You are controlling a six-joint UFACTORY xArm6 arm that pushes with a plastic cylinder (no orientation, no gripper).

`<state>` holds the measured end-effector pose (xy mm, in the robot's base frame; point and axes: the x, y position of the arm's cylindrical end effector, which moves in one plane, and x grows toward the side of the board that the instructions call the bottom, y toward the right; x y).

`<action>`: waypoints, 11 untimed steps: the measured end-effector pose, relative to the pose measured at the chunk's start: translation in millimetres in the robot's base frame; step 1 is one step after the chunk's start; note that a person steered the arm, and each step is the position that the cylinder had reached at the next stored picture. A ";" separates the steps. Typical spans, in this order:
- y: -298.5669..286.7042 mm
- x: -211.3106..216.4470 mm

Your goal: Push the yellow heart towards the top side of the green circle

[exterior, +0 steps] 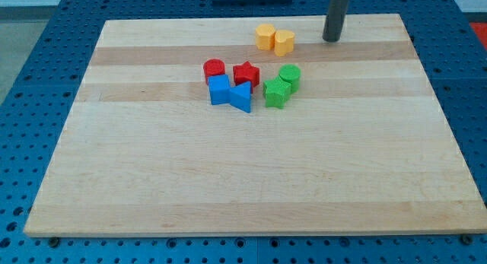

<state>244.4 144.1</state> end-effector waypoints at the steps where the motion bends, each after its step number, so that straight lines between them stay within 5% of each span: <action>1: -19.7 -24.6; 5: -88.7 -19.1; 11: -90.6 11.1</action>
